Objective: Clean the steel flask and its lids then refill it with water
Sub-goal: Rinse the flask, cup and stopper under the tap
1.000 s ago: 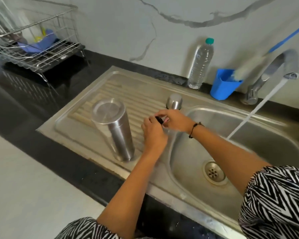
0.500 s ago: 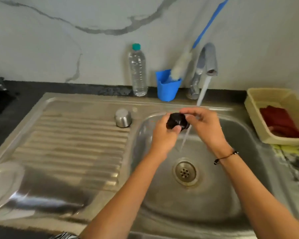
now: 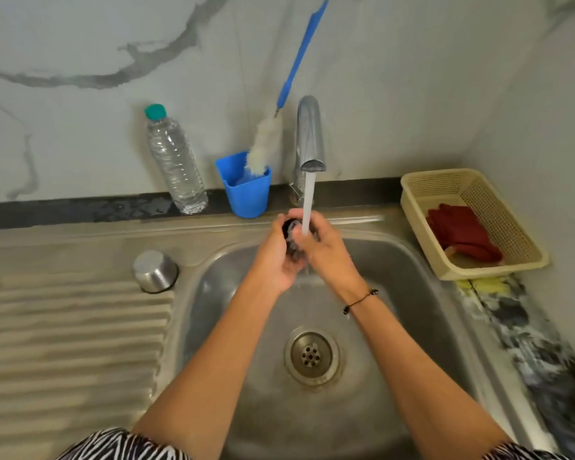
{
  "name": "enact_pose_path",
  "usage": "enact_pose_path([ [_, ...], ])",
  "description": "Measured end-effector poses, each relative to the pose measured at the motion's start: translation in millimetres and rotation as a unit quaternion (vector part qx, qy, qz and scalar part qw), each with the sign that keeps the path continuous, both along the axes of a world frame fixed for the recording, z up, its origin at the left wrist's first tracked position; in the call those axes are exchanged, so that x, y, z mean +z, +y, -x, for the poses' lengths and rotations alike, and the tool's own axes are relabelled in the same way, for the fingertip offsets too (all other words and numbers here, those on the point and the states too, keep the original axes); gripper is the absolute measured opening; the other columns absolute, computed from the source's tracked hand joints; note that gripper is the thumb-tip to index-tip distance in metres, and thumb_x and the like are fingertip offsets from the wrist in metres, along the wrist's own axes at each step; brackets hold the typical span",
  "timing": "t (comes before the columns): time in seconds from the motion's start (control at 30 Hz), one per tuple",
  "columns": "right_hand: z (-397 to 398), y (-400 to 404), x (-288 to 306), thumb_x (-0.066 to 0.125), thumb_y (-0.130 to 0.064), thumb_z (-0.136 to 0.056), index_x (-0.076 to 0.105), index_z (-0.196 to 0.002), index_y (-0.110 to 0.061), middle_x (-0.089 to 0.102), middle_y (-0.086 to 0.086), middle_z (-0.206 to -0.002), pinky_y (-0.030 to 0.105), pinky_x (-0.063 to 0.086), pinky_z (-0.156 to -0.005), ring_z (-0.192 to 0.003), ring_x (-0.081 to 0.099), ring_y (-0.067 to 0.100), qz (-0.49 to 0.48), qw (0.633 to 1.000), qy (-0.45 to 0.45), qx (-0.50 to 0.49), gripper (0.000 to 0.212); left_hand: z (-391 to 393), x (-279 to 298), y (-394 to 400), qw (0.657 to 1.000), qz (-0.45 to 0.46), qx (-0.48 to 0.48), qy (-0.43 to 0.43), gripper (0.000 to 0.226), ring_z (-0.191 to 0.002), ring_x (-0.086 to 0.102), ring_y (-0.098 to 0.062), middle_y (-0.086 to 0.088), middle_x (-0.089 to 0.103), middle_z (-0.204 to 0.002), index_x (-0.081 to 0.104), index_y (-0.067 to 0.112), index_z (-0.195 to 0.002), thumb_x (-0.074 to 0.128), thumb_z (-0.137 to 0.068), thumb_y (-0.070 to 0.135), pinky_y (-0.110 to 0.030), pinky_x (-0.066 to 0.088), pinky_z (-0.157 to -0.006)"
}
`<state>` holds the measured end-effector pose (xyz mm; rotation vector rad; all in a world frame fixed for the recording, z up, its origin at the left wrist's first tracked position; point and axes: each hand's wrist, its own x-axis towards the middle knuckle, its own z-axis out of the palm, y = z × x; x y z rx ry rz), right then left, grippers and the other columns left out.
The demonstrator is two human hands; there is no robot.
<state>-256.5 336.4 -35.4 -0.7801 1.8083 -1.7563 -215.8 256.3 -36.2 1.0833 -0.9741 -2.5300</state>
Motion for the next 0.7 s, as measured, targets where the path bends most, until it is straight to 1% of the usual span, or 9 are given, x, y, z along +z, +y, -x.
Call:
enact_pose_path([
  [0.07, -1, -7, -1, 0.051, -0.01, -0.094, 0.056, -0.112, -0.017, 0.06, -0.004, -0.093, 0.014, 0.046, -0.071, -0.082, 0.057, 0.001, 0.001, 0.999, -0.041, -0.024, 0.02, 3, 0, -2, 0.999, -0.032, 0.016, 0.005, 0.034, -0.069, 0.06, -0.013, -0.001, 0.066, -0.069, 0.065, 0.017, -0.085, 0.041, -0.1, 0.036, -0.026, 0.044, -0.064],
  [0.1, -1, -10, 0, 0.051, -0.012, -0.093, 0.058, -0.108, -0.015, 0.06, -0.004, -0.089, 0.014, 0.046, -0.07, -0.079, 0.057, -0.001, 0.002, 0.999, -0.029, -0.038, 0.016, 4, 1, -1, 0.998, -0.05, 0.023, 0.015, 0.032, -0.067, 0.061, -0.013, -0.001, 0.065, -0.067, 0.065, 0.017, -0.084, 0.043, -0.099, 0.035, -0.025, 0.046, -0.063],
  [0.23, 1, -24, -1, 0.048, -0.013, -0.083, 0.058, -0.076, -0.026, 0.059, -0.004, -0.072, 0.032, 0.05, -0.071, -0.073, 0.058, 0.013, -0.031, 0.991, 0.064, -0.116, 0.017, 4, -1, 9, 0.994, -0.089, 0.055, 0.014, 0.029, -0.075, 0.067, -0.015, -0.002, 0.069, -0.072, 0.067, 0.016, -0.09, 0.047, -0.097, 0.034, -0.029, 0.053, -0.067],
  [0.37, 1, -32, -3, 0.047, -0.022, -0.09, 0.057, -0.064, -0.016, 0.058, 0.011, -0.064, 0.042, 0.05, -0.067, -0.064, 0.054, 0.021, -0.049, 0.983, -0.001, -0.178, 0.028, 2, -4, 16, 0.992, -0.094, 0.077, 0.017, 0.026, -0.083, 0.066, -0.018, -0.004, 0.07, -0.079, 0.067, 0.015, -0.102, 0.05, -0.096, 0.033, -0.031, 0.055, -0.073],
  [0.43, -3, -33, 0, 0.047, -0.023, -0.088, 0.058, -0.066, -0.015, 0.058, 0.01, -0.068, 0.037, 0.049, -0.066, -0.066, 0.055, 0.018, -0.053, 0.984, -0.041, -0.162, 0.026, 2, -2, 13, 0.993, -0.078, 0.083, 0.008, 0.024, -0.08, 0.065, -0.019, -0.005, 0.068, -0.077, 0.067, 0.013, -0.096, 0.051, -0.096, 0.03, -0.033, 0.054, -0.075],
  [0.5, -8, -29, 0, 0.049, -0.015, -0.093, 0.06, -0.082, -0.013, 0.06, 0.006, -0.077, 0.025, 0.05, -0.07, -0.073, 0.058, 0.013, -0.033, 0.99, -0.075, -0.115, 0.016, 3, 0, 7, 0.995, -0.048, 0.082, -0.002, 0.025, -0.076, 0.063, -0.019, -0.006, 0.066, -0.074, 0.067, 0.013, -0.087, 0.048, -0.096, 0.027, -0.034, 0.053, -0.075],
  [0.57, -11, -23, -1, 0.051, -0.013, -0.093, 0.06, -0.094, -0.011, 0.062, 0.007, -0.084, 0.026, 0.051, -0.077, -0.081, 0.06, 0.014, -0.025, 0.993, -0.084, -0.082, 0.009, 3, 0, 6, 0.996, -0.03, 0.075, -0.022, 0.025, -0.075, 0.063, -0.019, -0.006, 0.065, -0.074, 0.066, 0.013, -0.089, 0.045, -0.097, 0.026, -0.033, 0.052, -0.07],
  [0.63, -12, -20, -2, 0.052, -0.01, -0.092, 0.059, -0.089, -0.011, 0.058, 0.008, -0.077, 0.029, 0.05, -0.073, -0.076, 0.057, 0.019, -0.035, 0.993, -0.07, -0.089, 0.008, 1, 0, 10, 0.996, -0.028, 0.077, -0.029, 0.026, -0.075, 0.063, -0.018, -0.007, 0.064, -0.077, 0.064, 0.013, -0.092, 0.043, -0.098, 0.027, -0.031, 0.053, -0.066],
  [0.7, -11, -21, 2, 0.05, 0.0, -0.086, 0.058, -0.075, -0.013, 0.054, 0.009, -0.068, 0.033, 0.048, -0.067, -0.069, 0.053, 0.024, -0.041, 0.991, -0.044, -0.117, 0.019, -2, 0, 16, 0.996, -0.021, 0.078, -0.024, 0.028, -0.072, 0.063, -0.016, -0.006, 0.063, -0.076, 0.064, 0.014, -0.09, 0.041, -0.1, 0.027, -0.028, 0.053, -0.064],
])
